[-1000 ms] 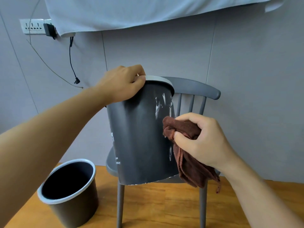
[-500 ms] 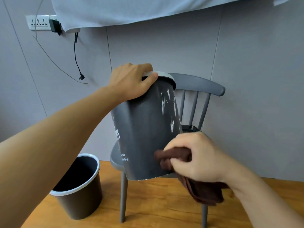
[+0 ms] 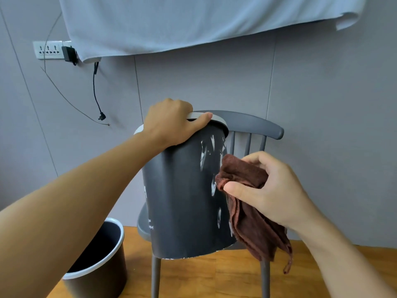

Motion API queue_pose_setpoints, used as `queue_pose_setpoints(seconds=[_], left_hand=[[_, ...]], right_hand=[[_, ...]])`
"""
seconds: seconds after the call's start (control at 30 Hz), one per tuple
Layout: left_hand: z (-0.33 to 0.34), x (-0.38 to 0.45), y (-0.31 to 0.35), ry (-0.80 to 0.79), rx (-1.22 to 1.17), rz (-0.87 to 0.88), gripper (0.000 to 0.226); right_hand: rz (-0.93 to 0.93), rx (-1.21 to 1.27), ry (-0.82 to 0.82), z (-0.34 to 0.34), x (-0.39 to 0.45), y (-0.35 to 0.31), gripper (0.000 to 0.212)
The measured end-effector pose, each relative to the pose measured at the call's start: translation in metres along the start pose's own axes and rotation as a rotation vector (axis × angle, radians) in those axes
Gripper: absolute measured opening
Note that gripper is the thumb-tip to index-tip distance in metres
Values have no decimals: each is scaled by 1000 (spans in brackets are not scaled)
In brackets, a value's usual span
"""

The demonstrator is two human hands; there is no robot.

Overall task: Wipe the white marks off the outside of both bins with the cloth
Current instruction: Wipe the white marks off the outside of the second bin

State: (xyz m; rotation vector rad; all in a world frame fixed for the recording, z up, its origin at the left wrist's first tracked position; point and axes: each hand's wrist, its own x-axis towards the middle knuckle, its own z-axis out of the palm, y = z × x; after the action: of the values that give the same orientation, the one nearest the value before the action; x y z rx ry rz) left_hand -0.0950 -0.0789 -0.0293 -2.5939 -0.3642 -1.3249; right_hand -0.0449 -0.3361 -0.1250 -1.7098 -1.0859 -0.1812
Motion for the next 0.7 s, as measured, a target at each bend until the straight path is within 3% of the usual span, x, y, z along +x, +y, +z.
queue_pose_setpoints(seconds=[0.07,0.2,0.4,0.57,0.63,0.7], left_hand=[[1,0,4,26,-24,20,70],[1,-4,9,63,-81,31,69],[4,-11,9,66,-109,-1,68],[4,-16,6,87,-89,26,68],[4,-17,5,99,-87,33,67],[4,-18,5,108,-96,32,66]], right_hand=[[24,19,39,-4,2,0,52],[43,6,157,-10,6,3,28],[78,-94,283,-13,9,7,13],[149,-33,257,-17,13,0,19],[160,-86,276,-20,21,0,10],[131,-156,337,-20,29,0,17]])
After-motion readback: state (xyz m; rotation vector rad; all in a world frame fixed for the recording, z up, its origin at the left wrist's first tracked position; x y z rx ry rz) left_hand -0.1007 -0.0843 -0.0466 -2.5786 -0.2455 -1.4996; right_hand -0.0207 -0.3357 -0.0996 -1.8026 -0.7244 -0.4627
